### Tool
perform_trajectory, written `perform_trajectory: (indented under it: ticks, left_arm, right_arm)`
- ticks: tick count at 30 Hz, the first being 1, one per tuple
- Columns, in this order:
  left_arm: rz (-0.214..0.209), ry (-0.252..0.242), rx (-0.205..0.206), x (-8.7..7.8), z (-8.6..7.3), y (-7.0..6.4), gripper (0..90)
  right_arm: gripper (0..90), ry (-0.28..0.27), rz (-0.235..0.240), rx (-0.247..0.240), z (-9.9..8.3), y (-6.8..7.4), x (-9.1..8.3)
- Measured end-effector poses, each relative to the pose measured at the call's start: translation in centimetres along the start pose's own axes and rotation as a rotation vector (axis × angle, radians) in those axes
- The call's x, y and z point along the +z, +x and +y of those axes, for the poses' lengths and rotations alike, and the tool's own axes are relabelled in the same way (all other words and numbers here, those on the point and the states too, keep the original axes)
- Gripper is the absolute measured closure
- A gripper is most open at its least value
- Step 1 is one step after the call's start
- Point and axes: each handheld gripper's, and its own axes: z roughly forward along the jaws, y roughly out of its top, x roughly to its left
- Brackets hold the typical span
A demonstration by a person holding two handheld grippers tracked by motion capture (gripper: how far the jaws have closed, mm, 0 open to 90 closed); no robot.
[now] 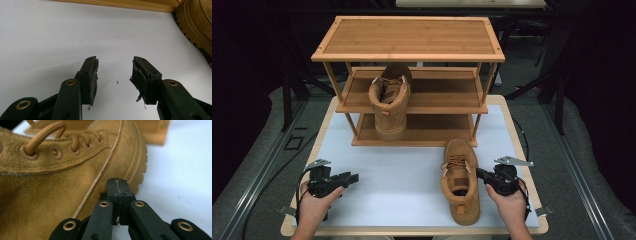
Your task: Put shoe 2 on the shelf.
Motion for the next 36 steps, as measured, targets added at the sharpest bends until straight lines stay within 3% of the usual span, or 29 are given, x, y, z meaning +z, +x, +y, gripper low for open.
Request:
perform_trajectory:
  ticks: [3,5,6,7,8,10,11,12,14,20,21,25,27,28,29,31,32,35,36]
  left_arm:
    - [0.0,0.006,-0.004,0.2,-0.1,0.0,54.6]
    - [0.001,0.008,-0.005,0.2,-0.1,0.1,54.6]
    - [0.001,0.008,-0.005,0.2,-0.1,0.1,54.7]
    - [0.0,0.006,-0.005,0.2,-0.1,0.0,54.7]
    - [-0.002,0.006,-0.005,0.2,0.0,0.0,54.6]
    - [-0.004,0.007,-0.004,0.3,0.0,0.0,54.6]
    - [-0.004,0.006,-0.004,0.3,0.0,0.0,54.7]
    - [-0.004,0.01,0.002,0.4,0.0,0.0,54.7]
    - [-0.007,0.01,-0.002,0.5,0.1,-0.1,54.7]
    - [-0.012,0.016,0.004,0.8,0.2,-0.2,54.7]
    - [-0.011,0.019,0.007,0.8,0.2,-0.1,54.7]
    - [-0.012,0.021,0.008,0.8,0.1,-0.1,54.6]
    - [-0.01,0.02,0.011,0.7,0.0,-0.1,54.4]
    - [-0.011,0.02,0.011,0.7,0.0,0.0,54.3]
    - [-0.013,0.023,0.011,0.6,0.0,0.0,54.2]
    - [-0.013,0.022,0.009,0.6,0.0,0.0,54.1]
    - [-0.013,0.022,0.009,0.6,0.0,0.0,54.0]
    - [-0.012,0.022,0.012,0.7,-0.1,-0.1,53.9]
    - [-0.011,0.023,0.013,0.7,-0.1,-0.1,53.8]
  right_arm:
    - [90.0,0.02,-0.019,0.016,-0.4,-0.6,0.4]
    - [90.0,0.003,0.008,0.059,-0.9,-1.3,0.7]
    - [90.0,0.003,0.008,0.059,-0.9,-1.3,0.7]
    - [90.0,0.014,0.064,0.078,-0.9,-1.7,0.5]
    - [90.0,0.003,0.046,0.08,-1.0,-1.8,0.7]
    - [90.0,-0.005,0.069,0.098,-1.0,-2.2,0.9]
    - [90.0,0.001,0.105,0.112,-0.9,-2.4,1.0]
    - [90.0,-0.014,0.101,0.127,-0.8,-2.4,1.2]
    - [90.0,-0.007,0.135,0.114,-0.4,-2.5,1.7]
    - [90.0,0.009,0.164,0.084,0.5,-2.2,3.2]
    - [90.0,0.036,0.151,0.07,0.7,-2.2,3.1]
    - [90.0,0.053,0.1,0.058,1.1,-1.9,3.1]
    - [83.7,0.084,0.069,0.032,1.4,-1.7,2.7]
    - [81.2,0.083,0.018,0.021,1.6,-1.4,2.6]
    - [79.9,0.094,0.055,0.017,2.0,-1.4,2.3]
    - [77.1,0.129,0.018,-0.007,2.9,-0.8,1.2]
    - [76.6,0.143,0.021,-0.029,3.5,-0.6,0.6]
    - [75.2,0.167,-0.029,-0.101,5.5,0.8,-1.5]
    - [74.8,0.168,-0.021,-0.12,6.1,1.2,-2.3]
